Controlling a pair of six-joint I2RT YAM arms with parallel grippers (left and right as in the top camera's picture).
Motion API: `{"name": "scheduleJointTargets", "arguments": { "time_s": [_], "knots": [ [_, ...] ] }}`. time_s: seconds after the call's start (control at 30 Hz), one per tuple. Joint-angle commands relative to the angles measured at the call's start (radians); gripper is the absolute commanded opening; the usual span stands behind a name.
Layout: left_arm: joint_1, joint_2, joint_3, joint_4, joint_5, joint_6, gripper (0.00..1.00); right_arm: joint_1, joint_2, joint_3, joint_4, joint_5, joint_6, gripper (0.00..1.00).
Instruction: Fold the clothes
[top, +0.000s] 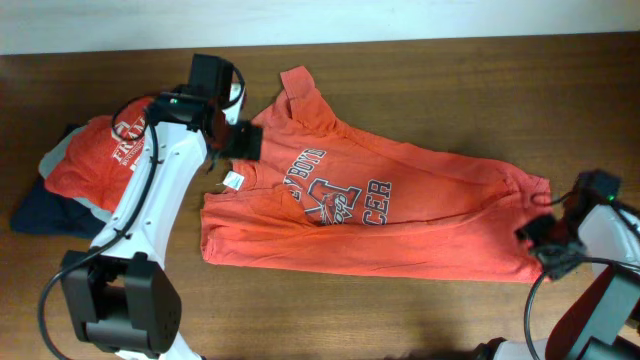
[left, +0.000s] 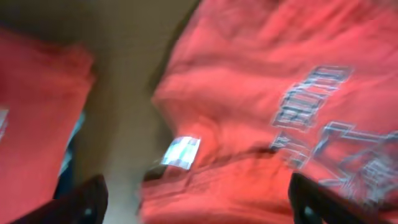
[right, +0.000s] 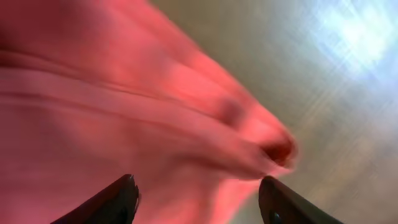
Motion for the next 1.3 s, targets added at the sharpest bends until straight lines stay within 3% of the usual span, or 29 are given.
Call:
{"name": "scheduleJointTargets", "arguments": {
  "time_s": [0.0,0.2,0.33,0.53,0.9,1.03,1.1,1.13,1.27],
  "knots": [
    [0.001,0.014,0.011,0.102,0.212,0.080,0.93,-0.006,-0.047,0.109,-0.006,-0.248,-0.100,0.68],
    [-0.005,0.110,0.012,0.315,0.336,-0.026,0.89,-0.006,-0.050,0.175,0.015,-0.447,-0.173,0.71],
    [-0.014,0.233,0.018,0.445,0.428,-0.099,0.89,-0.005,-0.050,0.175,0.013,-0.451,-0.215,0.72],
    [-0.018,0.384,0.042,0.628,0.594,-0.249,0.80,-0.005,-0.050,0.175,-0.002,-0.450,-0.218,0.72],
    [-0.036,0.468,0.042,0.723,0.526,-0.266,0.80,-0.005,-0.050,0.175,-0.004,-0.433,-0.217,0.72],
    [-0.041,0.469,0.042,0.776,0.525,-0.265,0.63,-0.005,-0.050,0.175,-0.004,-0.411,-0.217,0.72],
    [-0.041,0.469,0.042,0.792,0.526,-0.266,0.48,-0.005,-0.050,0.175,-0.004,-0.406,-0.217,0.72],
    [-0.040,0.469,0.042,0.795,0.525,-0.265,0.33,-0.005,-0.050,0.175,-0.003,-0.404,-0.218,0.72],
    [-0.040,0.469,0.044,0.795,0.534,-0.266,0.09,-0.005,-0.050,0.175,0.008,-0.405,-0.217,0.72]
  ]
}}
